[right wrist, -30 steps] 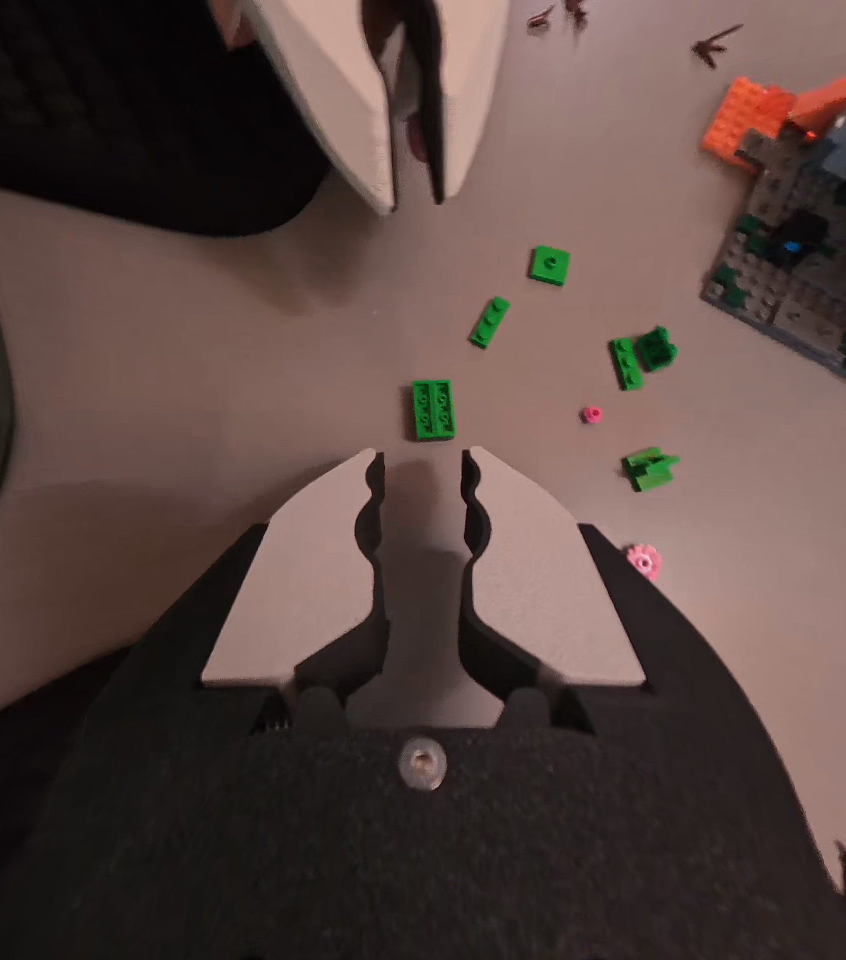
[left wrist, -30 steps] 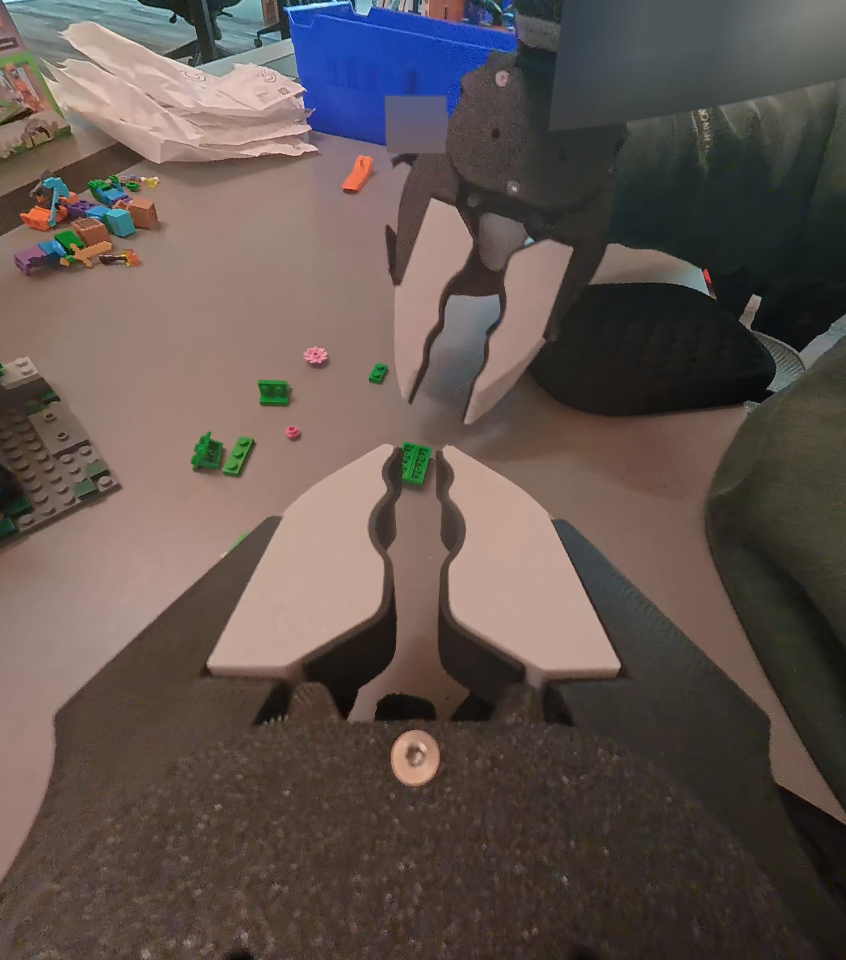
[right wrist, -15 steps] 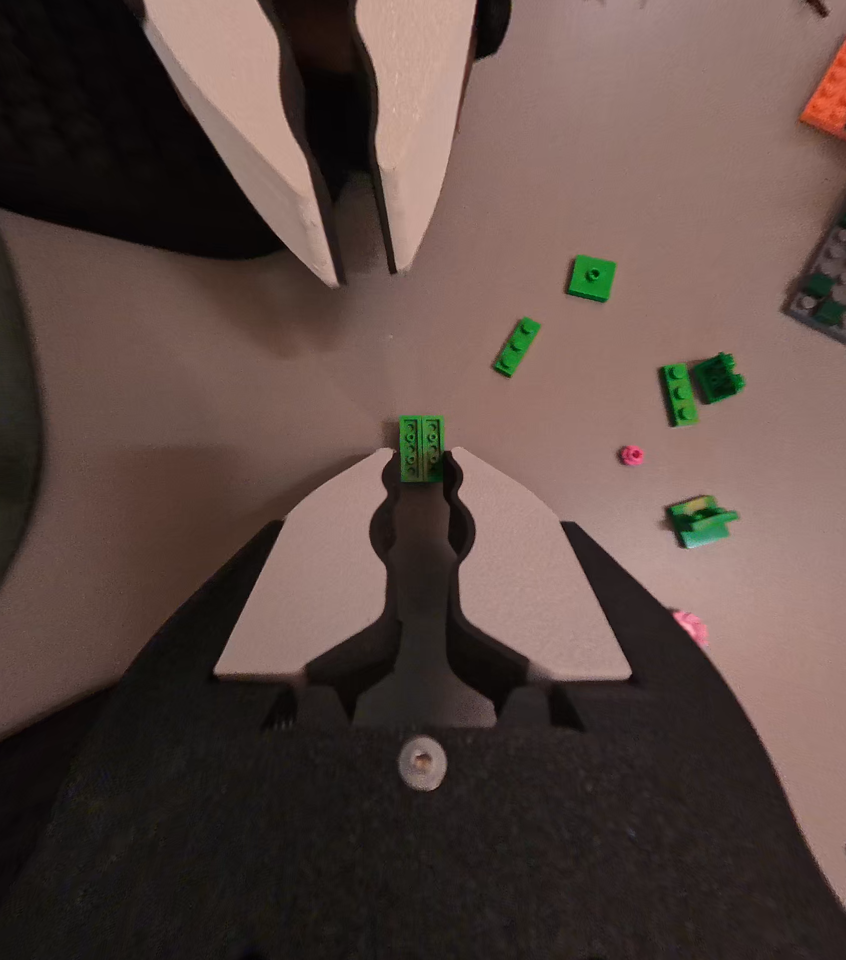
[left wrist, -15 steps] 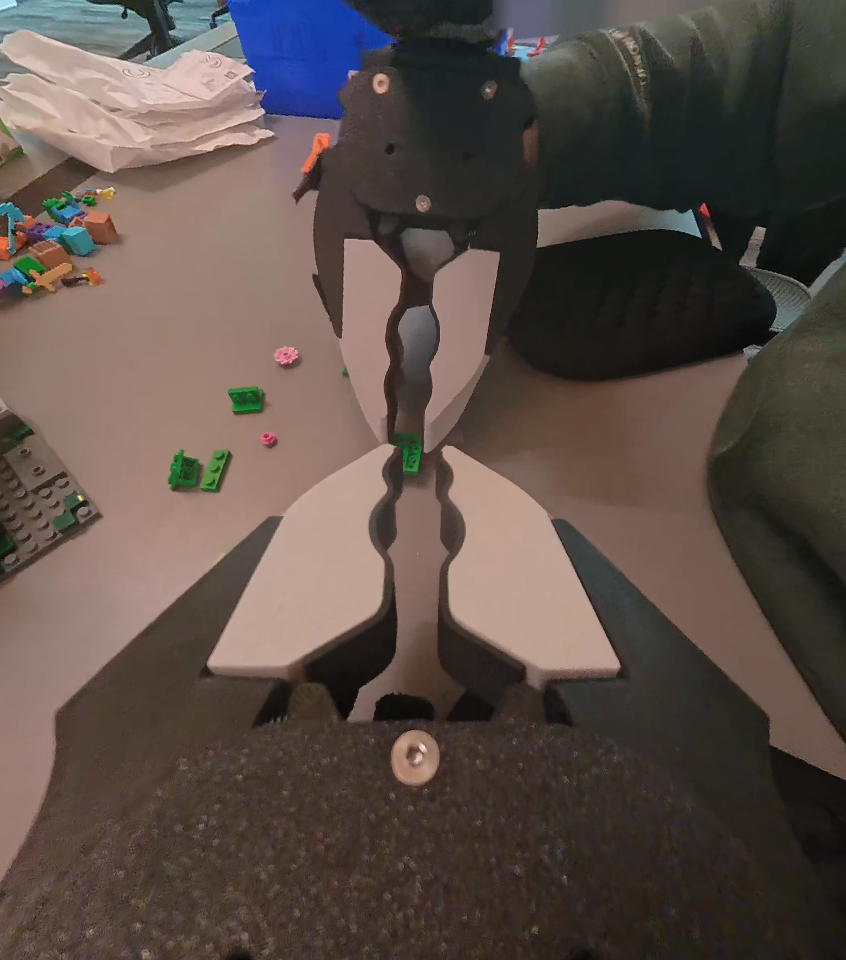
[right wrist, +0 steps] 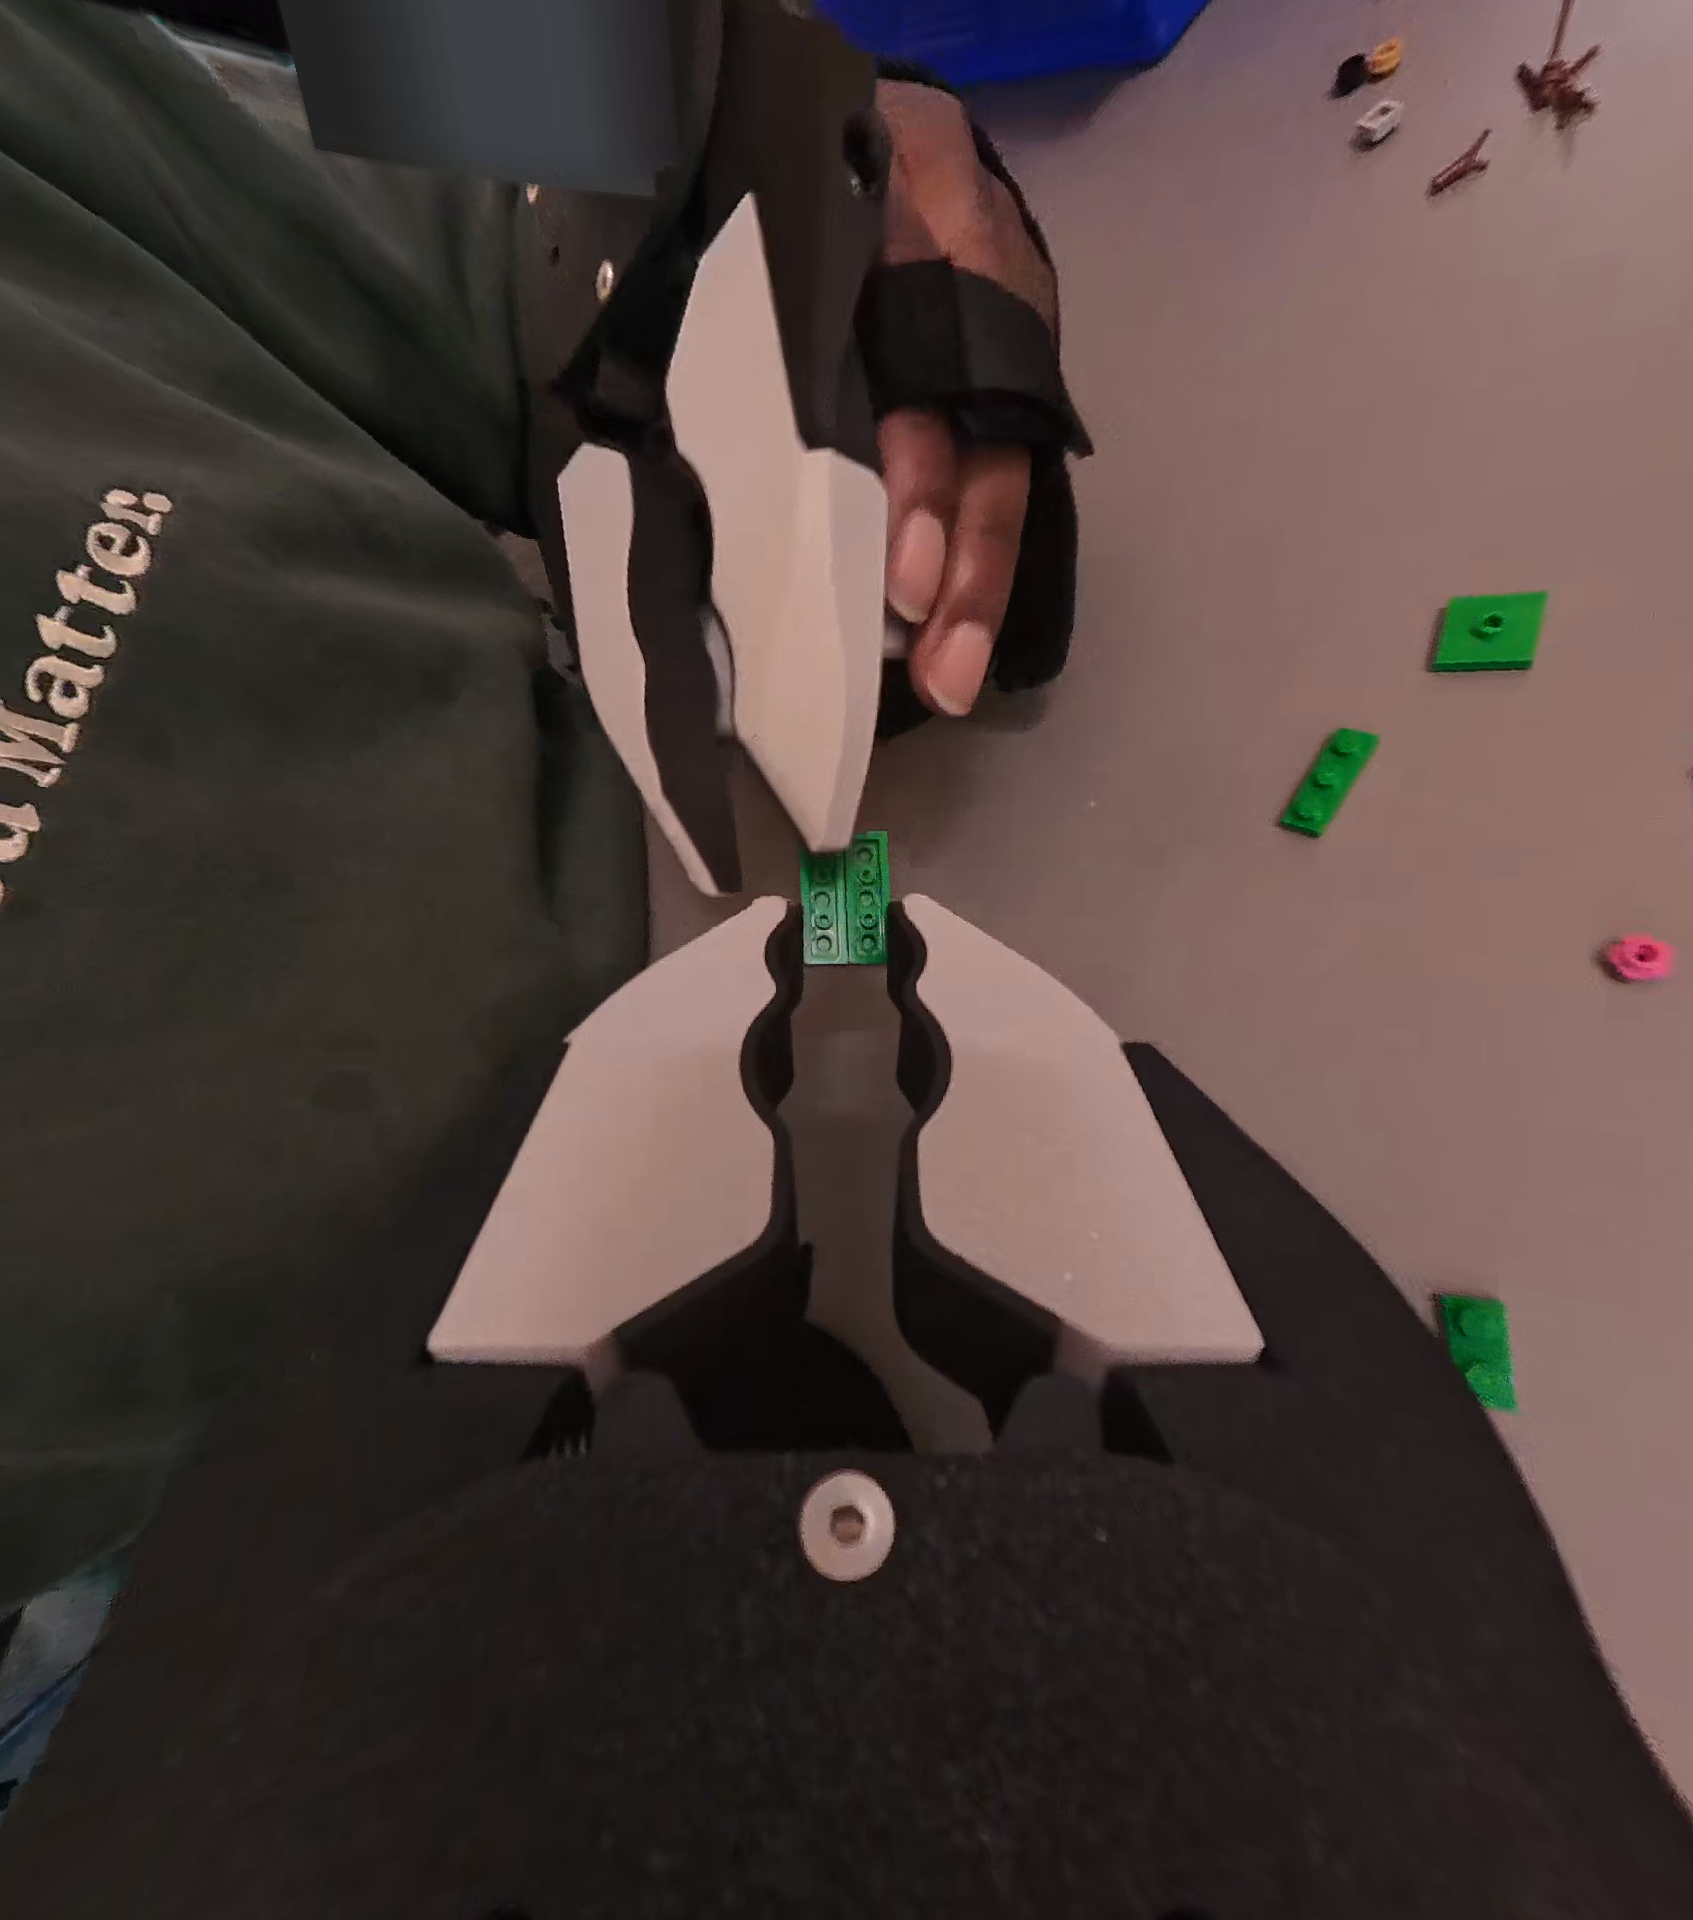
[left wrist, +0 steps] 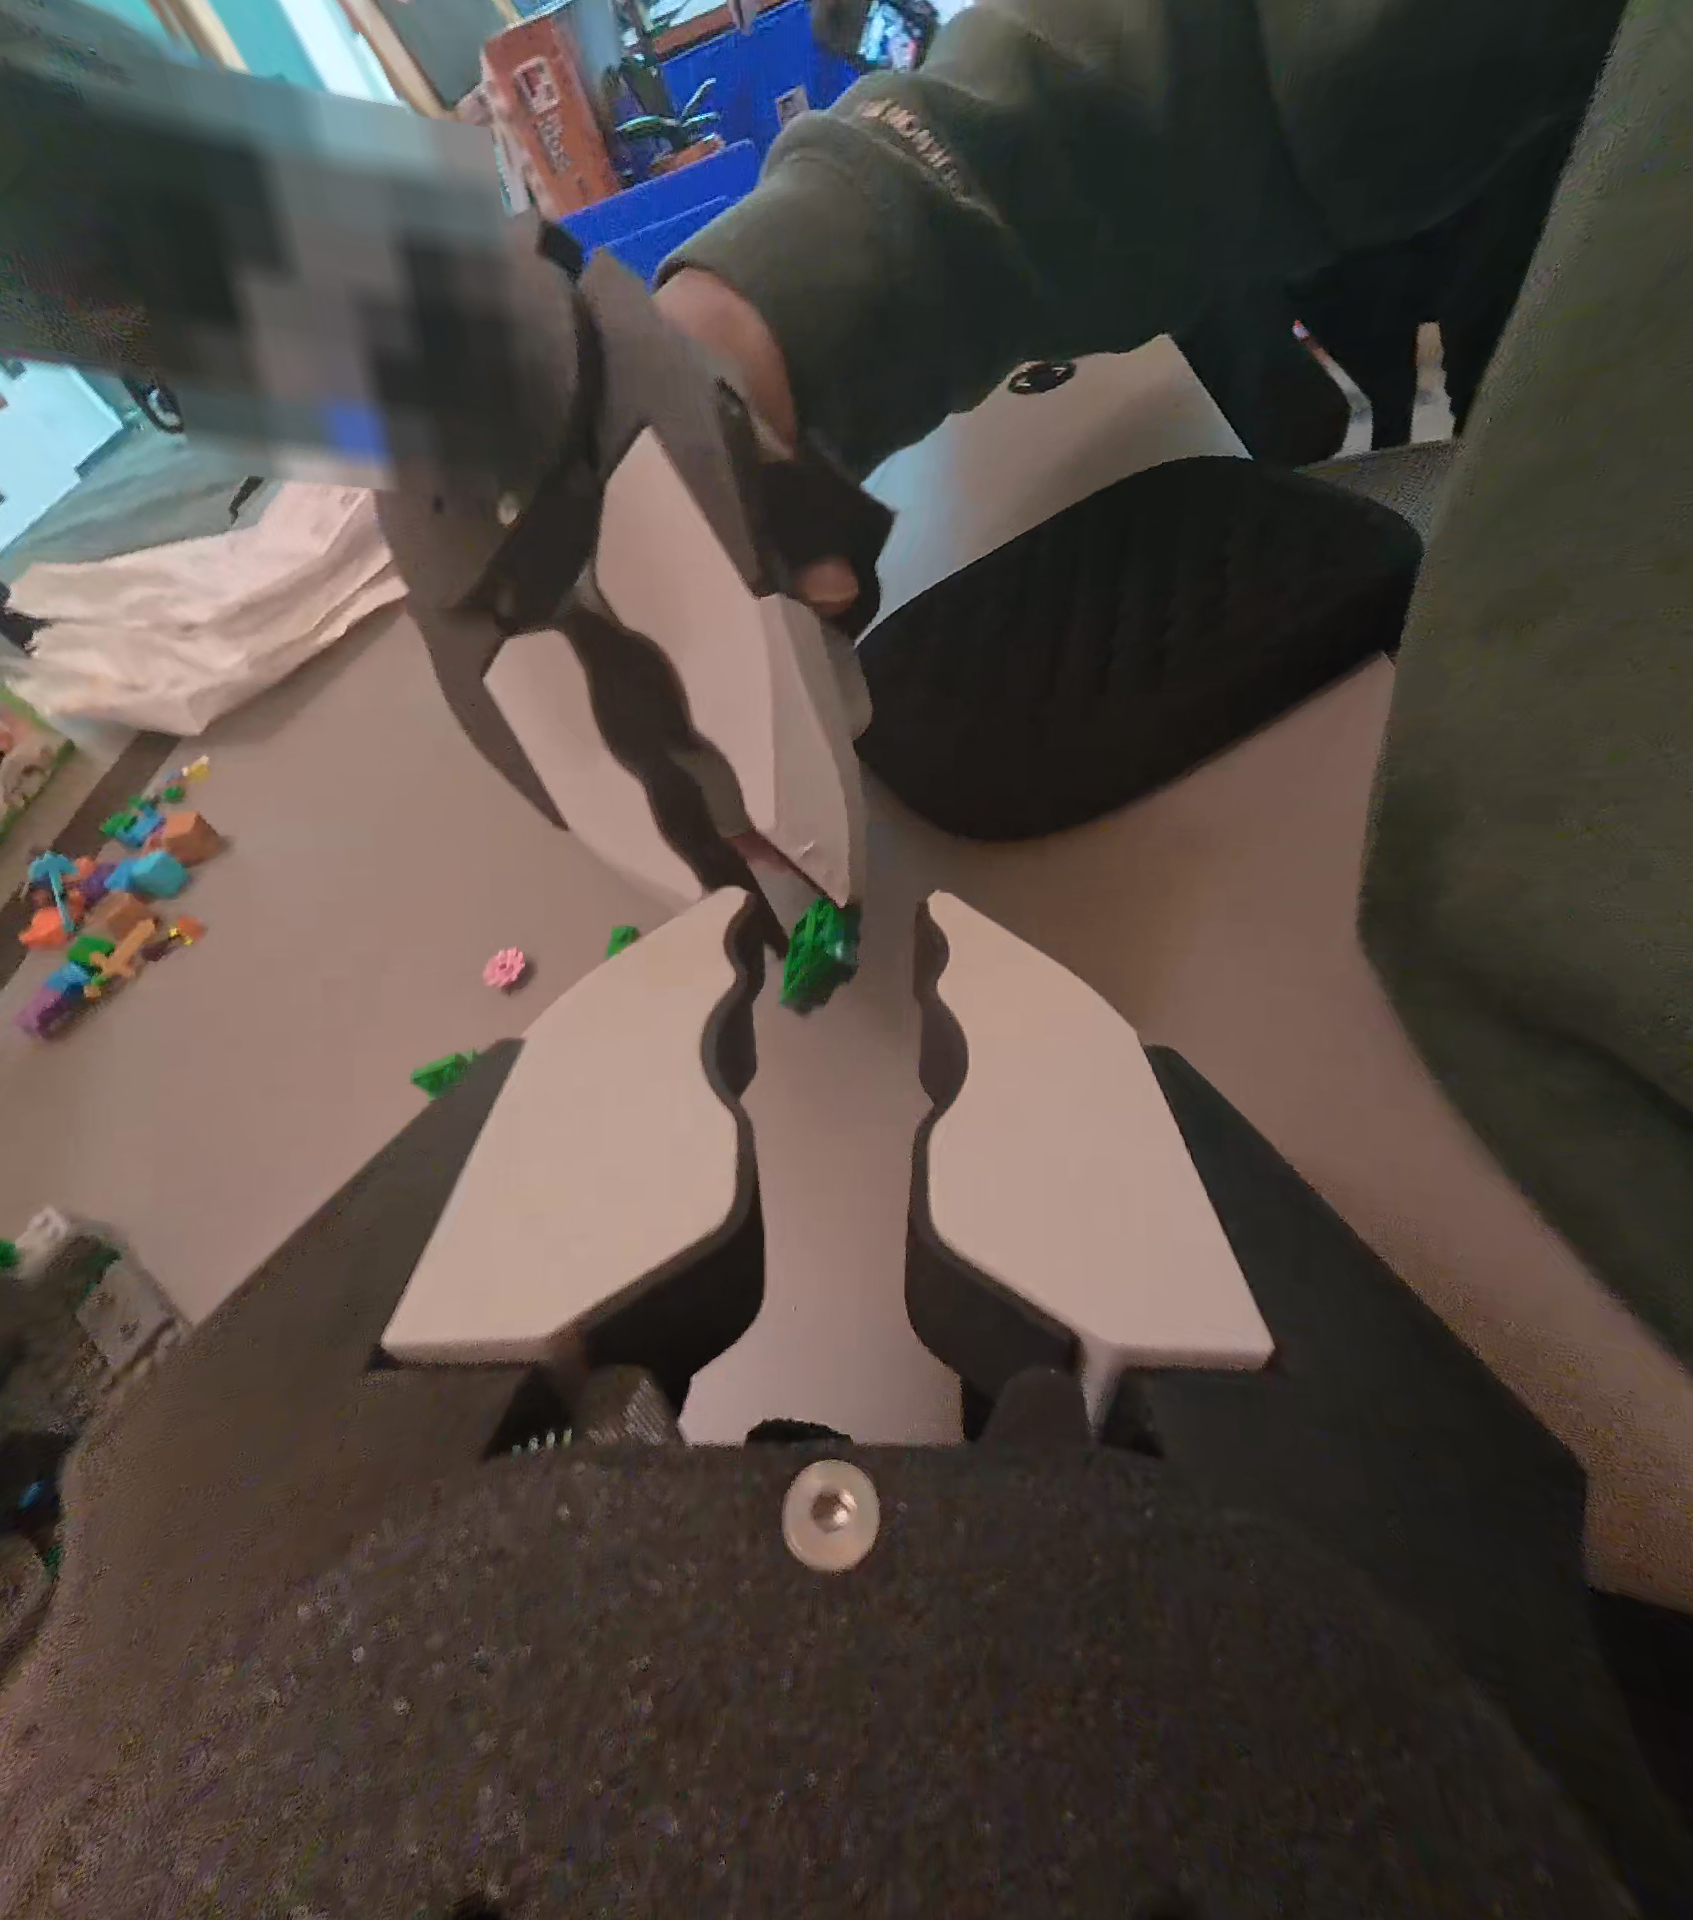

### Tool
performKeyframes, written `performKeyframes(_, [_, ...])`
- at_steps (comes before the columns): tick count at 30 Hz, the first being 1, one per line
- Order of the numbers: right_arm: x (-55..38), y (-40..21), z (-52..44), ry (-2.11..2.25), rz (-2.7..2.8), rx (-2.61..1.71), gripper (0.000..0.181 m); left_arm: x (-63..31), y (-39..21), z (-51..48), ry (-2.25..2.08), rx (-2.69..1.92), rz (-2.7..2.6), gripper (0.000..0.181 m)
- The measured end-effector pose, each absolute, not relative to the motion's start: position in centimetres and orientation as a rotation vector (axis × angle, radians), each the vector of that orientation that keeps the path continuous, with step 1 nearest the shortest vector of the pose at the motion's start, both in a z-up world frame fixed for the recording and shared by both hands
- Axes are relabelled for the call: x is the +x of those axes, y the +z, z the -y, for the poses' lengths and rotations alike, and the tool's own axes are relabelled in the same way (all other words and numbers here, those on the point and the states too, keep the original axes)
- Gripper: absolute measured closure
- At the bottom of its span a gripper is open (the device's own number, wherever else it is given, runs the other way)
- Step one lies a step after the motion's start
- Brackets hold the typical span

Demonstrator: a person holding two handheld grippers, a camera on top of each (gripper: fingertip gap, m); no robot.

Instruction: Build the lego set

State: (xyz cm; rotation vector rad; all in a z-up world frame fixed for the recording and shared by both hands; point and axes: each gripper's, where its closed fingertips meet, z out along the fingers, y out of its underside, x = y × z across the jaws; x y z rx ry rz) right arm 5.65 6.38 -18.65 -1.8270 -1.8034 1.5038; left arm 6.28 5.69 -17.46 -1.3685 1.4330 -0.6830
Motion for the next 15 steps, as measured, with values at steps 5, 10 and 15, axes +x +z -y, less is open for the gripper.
performKeyframes(5, [5.6,-18.4,-5.7,1.587,1.779,-1.843,0.166,7.0,-17.4,-5.4,-0.627,-1.329,-1.460,0.171])
performKeyframes(10, [5.8,-18.4,-6.1,1.578,1.740,-1.856,0.166,6.9,-17.4,-5.5,-0.633,-1.352,-1.443,0.181])
performKeyframes(15, [5.9,-17.6,-6.3,1.509,1.717,-1.759,0.166,6.9,-16.8,-5.9,-0.743,-1.417,-1.367,0.181])
